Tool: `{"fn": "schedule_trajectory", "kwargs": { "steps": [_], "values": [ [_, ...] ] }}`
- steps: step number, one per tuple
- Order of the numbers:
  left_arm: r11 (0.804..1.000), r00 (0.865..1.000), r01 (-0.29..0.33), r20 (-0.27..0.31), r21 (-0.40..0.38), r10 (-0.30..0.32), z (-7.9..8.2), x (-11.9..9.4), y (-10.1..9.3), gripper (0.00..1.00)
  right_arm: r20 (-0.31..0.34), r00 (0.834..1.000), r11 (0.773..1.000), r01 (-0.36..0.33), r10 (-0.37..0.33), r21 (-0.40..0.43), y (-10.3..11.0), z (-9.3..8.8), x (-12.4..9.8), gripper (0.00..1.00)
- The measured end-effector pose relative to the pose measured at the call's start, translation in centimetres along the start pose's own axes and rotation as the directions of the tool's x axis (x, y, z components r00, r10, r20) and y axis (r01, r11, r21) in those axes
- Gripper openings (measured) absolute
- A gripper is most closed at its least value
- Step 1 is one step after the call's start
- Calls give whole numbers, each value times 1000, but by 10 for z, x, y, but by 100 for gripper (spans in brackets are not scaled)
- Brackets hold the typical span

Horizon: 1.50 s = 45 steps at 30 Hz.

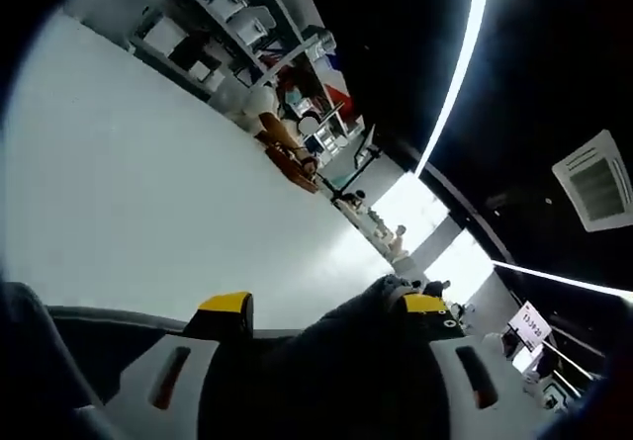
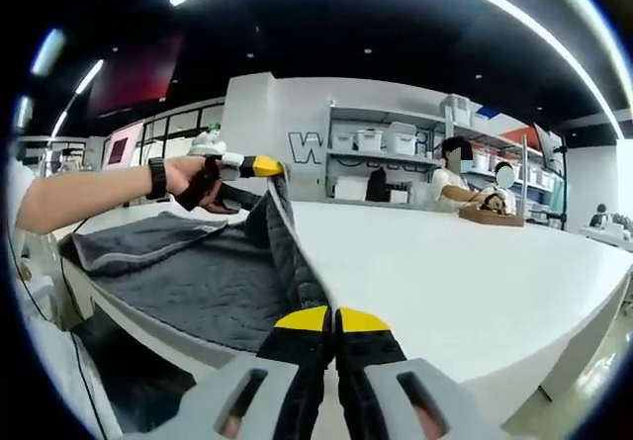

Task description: Open the folded towel by lifting each exposed corner and separating the folded layers until the towel lies flat within the target outline without major curled edges

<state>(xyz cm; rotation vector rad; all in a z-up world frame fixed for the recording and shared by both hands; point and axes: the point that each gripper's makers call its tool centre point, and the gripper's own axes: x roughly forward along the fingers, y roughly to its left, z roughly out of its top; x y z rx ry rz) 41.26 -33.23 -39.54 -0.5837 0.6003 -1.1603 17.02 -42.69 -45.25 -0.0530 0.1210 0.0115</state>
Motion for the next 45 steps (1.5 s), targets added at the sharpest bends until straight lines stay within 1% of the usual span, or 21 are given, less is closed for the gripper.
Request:
{"fn": "schedule_trajectory", "kwargs": {
  "steps": [1,3,4,6,7,8,10,13,20,23,24,26,28,29,31,33,36,39,41,43,45],
  "values": [
    [1000,1000,1,-6,19,-1,1,-2,-1,58,0,1000,1000,-3,3,2,0,0,0,0],
    [996,999,-12,-33,88,15,0,-5,1,58,5,1000,1000,-1,1,5,0,1,0,0],
    [992,999,-13,-28,127,16,3,-7,-1,58,4,1000,1000,-1,1,5,1,1,0,0],
    [992,1000,-13,-20,128,16,5,-9,-4,57,10,1000,1000,-8,8,9,3,3,0,0],
    [989,999,-26,-21,145,29,7,-10,-3,56,18,1000,1000,-20,20,14,5,5,1,0],
    [970,999,-28,-35,241,38,8,-11,-4,56,17,1000,1000,-17,17,13,6,6,0,0],
    [971,998,-32,-45,236,44,7,-11,-5,57,17,1000,1000,-14,14,-2,7,7,0,0],
    [975,998,-14,-52,224,26,6,-11,-7,57,35,999,1000,-6,6,4,6,11,-2,0],
    [969,996,-1,-86,246,23,-3,-12,-8,56,46,999,1000,1,-1,6,6,14,-7,0],
    [966,995,5,-100,260,22,-7,-13,-8,56,36,999,1000,-14,13,20,7,12,-8,0],
    [964,994,5,-105,264,23,-8,-14,-8,56,30,1000,1000,-7,7,18,6,10,-7,0],
    [963,994,9,-108,270,20,-10,-16,-9,56,-14,1000,1000,-8,8,-2,6,1,-6,0],
    [962,994,12,-108,274,18,-12,-17,-9,56,-44,999,1000,4,-4,-5,4,-5,-4,6],
    [961,994,14,-112,277,18,-13,-18,-9,56,-44,999,1000,4,-4,-5,4,-6,-4,8],
    [957,993,18,-115,288,16,-16,-21,-11,56,-41,999,1000,0,0,-3,5,-7,-4,6],
    [956,993,21,-116,294,13,-17,-24,-12,56,-42,999,1000,3,-3,-2,5,-7,-4,8],
    [953,994,29,-111,303,5,-17,-28,-15,56,-46,999,1000,26,-26,-13,1,-7,-3,11],
    [949,994,36,-107,315,-2,-18,-32,-18,56,-46,998,999,40,-41,-15,-2,-6,-4,11],
    [946,994,41,-112,320,-5,-19,-35,-19,56,-50,997,998,54,-56,-37,-5,-6,-5,12],
    [944,995,42,-99,327,-11,-17,-38,-19,56,-42,997,998,62,-63,-30,-6,-4,-5,11],
    [945,995,40,-103,324,-6,-18,-41,-18,56,-36,997,997,63,-64,-34,-7,-2,-6,12]
  ]
}}
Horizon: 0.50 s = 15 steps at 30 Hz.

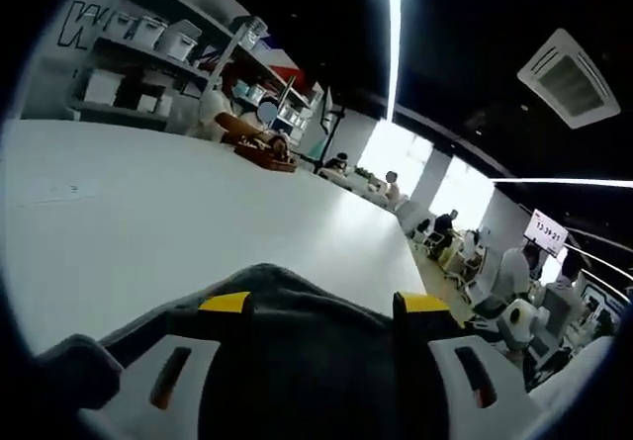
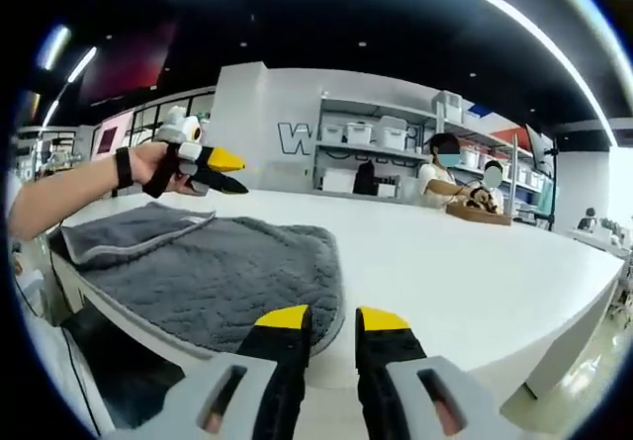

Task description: Open the folded towel by lifting each exposed corner and separating the folded layers until the towel lies flat within the target outline without major curled edges

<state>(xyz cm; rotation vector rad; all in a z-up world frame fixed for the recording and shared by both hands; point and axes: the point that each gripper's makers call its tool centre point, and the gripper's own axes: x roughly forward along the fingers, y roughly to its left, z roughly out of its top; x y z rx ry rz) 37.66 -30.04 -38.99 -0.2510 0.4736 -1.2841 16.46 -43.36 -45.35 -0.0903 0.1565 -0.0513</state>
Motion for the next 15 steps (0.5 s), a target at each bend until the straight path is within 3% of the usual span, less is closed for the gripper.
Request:
{"fn": "schedule_trajectory", "kwargs": {
  "steps": [7,15],
  "values": [
    [1000,1000,5,31,26,-5,2,-15,-7,58,28,999,1000,-17,17,-7,5,12,-1,11],
    [998,1000,-4,20,63,3,-1,-26,-11,58,70,996,998,-54,57,-45,17,28,-2,14]
  ]
}}
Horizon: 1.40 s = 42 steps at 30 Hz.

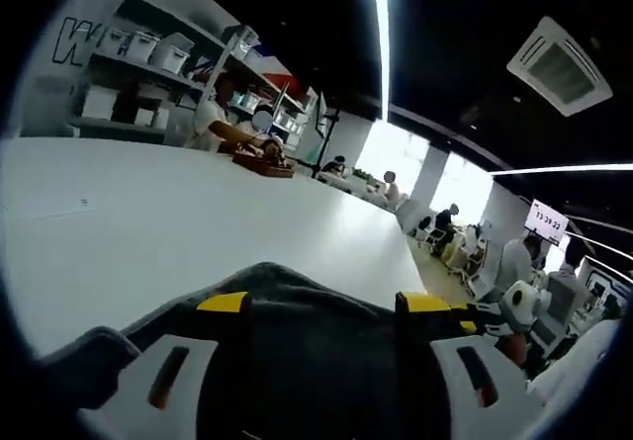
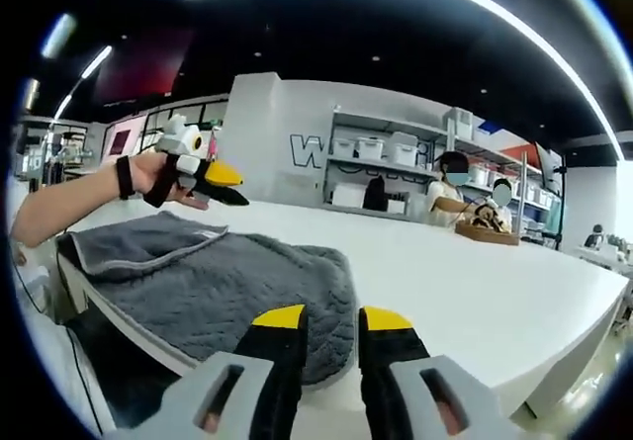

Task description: Open the folded towel by lifting each exposed corner and separating the folded layers until the towel lies flat within the target outline without major curled edges

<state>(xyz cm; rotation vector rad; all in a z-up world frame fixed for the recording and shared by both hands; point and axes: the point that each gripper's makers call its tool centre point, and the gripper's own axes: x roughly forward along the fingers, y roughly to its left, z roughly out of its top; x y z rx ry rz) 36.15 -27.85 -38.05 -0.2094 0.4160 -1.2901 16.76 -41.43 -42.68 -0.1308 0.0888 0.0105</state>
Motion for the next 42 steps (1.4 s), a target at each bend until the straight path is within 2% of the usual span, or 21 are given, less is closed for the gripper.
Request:
{"fn": "schedule_trajectory", "kwargs": {
  "steps": [12,16,24,27,31,35,37,42],
  "values": [
    [997,1000,15,-5,70,-14,-4,-17,-20,59,43,995,995,-93,94,-27,21,14,4,14],
    [996,1000,23,1,89,-23,-6,-26,-28,59,67,986,988,-152,153,-25,32,22,4,14],
    [990,999,34,11,139,-36,-8,-38,-43,59,70,977,979,-198,201,-42,46,26,3,14],
    [988,999,29,22,155,-32,-9,-44,-47,60,97,968,973,-230,231,-29,51,33,1,15],
    [988,999,39,28,147,-44,-10,-46,-50,60,108,962,968,-252,252,-19,54,36,1,18],
    [980,997,45,51,193,-56,-14,-60,-67,61,127,953,961,-276,275,-9,59,42,0,18],
    [980,994,73,65,186,-86,-14,-66,-78,61,129,957,965,-260,261,-22,57,43,1,18],
    [975,993,67,83,210,-86,-16,-76,-84,61,132,952,961,-276,277,-23,62,47,0,18]
  ]
}}
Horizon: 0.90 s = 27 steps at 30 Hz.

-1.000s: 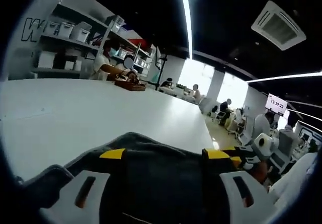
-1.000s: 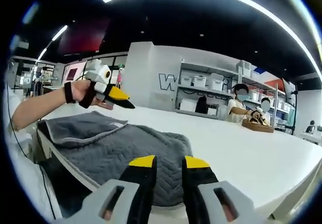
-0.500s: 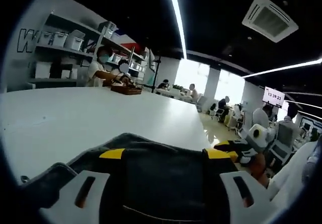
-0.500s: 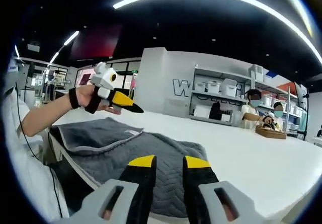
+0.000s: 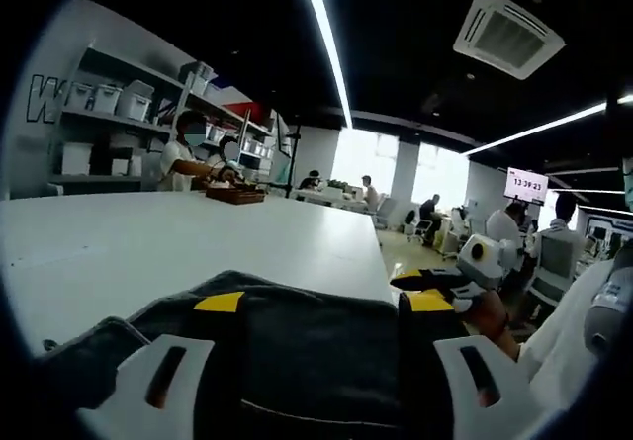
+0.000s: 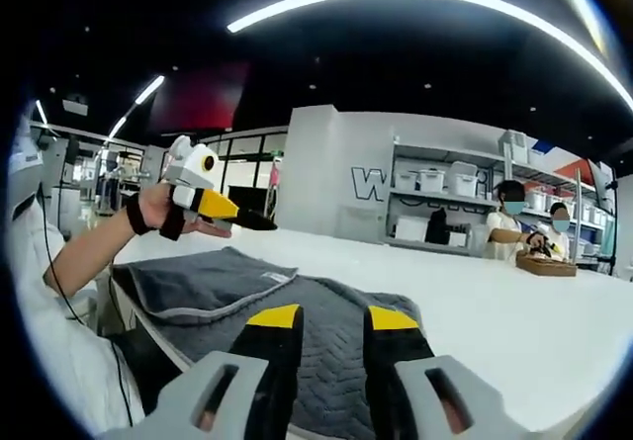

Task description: Open the folded towel by lifting each exposed corner and separating the folded layers until the towel lies flat within the target outline without major curled edges

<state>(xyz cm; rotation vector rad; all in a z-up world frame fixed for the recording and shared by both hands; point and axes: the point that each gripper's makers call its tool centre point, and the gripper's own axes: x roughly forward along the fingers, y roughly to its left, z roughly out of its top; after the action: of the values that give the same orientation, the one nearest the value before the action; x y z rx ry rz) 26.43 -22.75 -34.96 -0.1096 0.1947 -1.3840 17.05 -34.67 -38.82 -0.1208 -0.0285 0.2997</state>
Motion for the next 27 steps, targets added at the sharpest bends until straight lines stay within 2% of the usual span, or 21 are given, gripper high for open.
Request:
{"fn": "schedule_trajectory", "kwargs": {
  "steps": [6,8,12,19,27],
  "values": [
    [1000,1000,-8,14,-6,8,-4,-12,-1,61,10,1000,1000,-24,24,-10,6,6,2,21],
    [1000,999,-20,40,-9,21,-5,-18,0,61,15,999,999,-47,47,4,11,8,3,23],
    [1000,999,-23,33,-7,24,-11,-24,-2,61,18,998,998,-67,67,9,16,10,6,23],
    [1000,997,-20,70,20,19,-10,-40,-17,61,15,995,995,-103,103,0,27,14,11,24],
    [999,996,-31,82,23,29,-14,-52,-24,61,20,991,991,-131,132,-11,37,20,15,24]
  ]
}}
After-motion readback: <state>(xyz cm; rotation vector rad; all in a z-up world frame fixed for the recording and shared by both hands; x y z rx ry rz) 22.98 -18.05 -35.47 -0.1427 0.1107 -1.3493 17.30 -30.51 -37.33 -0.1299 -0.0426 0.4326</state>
